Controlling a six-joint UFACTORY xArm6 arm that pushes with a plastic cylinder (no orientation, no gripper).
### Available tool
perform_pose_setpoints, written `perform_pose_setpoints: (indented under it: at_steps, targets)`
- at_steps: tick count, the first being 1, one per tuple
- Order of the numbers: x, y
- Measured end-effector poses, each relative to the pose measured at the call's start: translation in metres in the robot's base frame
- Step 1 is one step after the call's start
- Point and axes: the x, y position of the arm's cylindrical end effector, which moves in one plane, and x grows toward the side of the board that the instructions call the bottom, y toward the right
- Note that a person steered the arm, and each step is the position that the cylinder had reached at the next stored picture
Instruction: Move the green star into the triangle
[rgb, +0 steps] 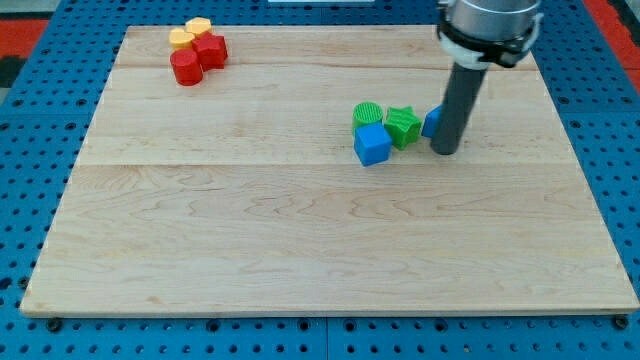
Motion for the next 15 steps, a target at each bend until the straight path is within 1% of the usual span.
perform_pose_setpoints:
  at_steps: [1, 2, 3, 4, 5, 6, 8, 10, 11, 12, 13, 14, 15]
  targets:
    - [0.012, -0.042]
    - [0.009, -0.106]
    - [-0.008, -0.149]
    - [-0.048, -0.134]
    - [-0.088, -0.134]
    - [-0.094, -0.087]
    - [-0.084, -0.054]
    - [-0.046, -0.058]
    - [-0.044, -0.061]
    - [-0.027, -0.068]
    - [-0.032, -0.067]
    - [-0.021, -0.075]
    - [-0.014, -0.058]
